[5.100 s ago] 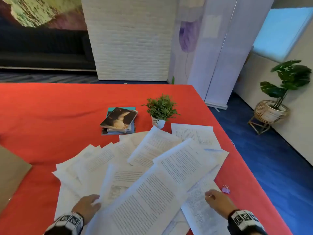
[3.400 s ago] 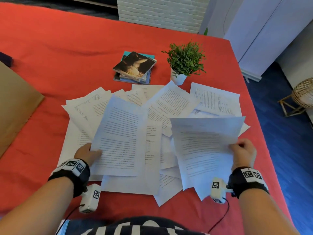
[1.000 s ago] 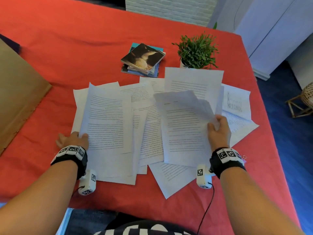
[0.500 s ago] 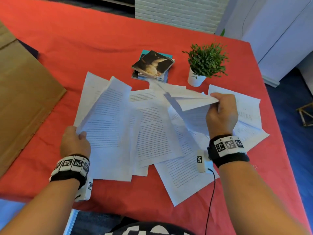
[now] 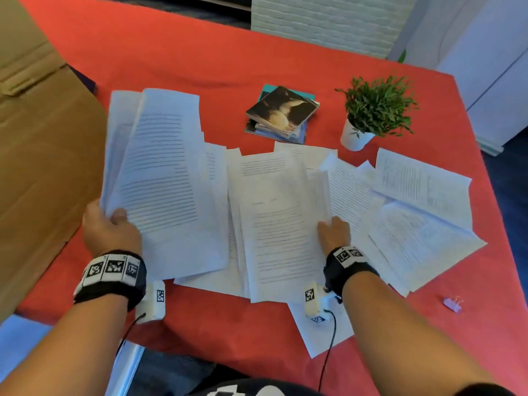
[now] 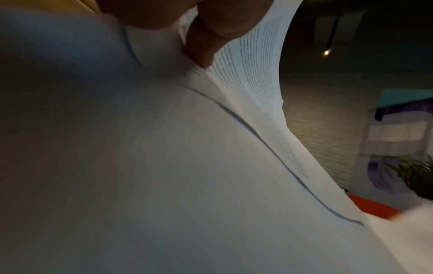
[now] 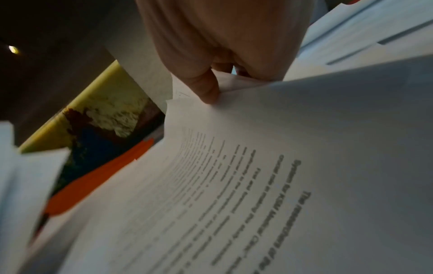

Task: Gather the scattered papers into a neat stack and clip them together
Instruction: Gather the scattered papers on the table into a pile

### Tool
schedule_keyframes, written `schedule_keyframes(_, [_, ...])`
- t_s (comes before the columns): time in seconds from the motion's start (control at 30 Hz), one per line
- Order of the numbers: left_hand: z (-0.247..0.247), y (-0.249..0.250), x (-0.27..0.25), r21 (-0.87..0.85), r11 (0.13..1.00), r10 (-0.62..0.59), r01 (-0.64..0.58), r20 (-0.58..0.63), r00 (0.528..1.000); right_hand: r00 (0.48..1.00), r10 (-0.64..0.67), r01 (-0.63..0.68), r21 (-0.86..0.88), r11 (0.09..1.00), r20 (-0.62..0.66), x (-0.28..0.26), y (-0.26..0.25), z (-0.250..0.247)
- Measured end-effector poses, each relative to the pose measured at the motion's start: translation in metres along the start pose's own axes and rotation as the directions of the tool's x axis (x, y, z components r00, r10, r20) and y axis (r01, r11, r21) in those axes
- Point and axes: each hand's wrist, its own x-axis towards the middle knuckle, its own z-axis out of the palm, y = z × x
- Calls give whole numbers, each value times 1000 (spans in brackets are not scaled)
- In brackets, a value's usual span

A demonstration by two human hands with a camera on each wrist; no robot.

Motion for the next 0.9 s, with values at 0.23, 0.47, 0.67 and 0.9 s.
schedule_keyframes(0.23, [2,22,20,-120,992,-38,32,-49,998,999,-50,47,137,989,16,-4,3,-15])
schedule_keyframes(0.47, [58,-3,-30,221,973,-163,71,429,889,994,72,-68,-39,997,82,11,53,-58])
schedule_keyframes(0.67, [78,-23,-57,424,905,-247,-18,559,792,994,100,-92,-173,981,36,2,83,-49])
schedule_keyframes(0.9, [61,-26,-64,359,929,-108,-90,497,861,997,70,-58,-229,972,45,-3,96,-63])
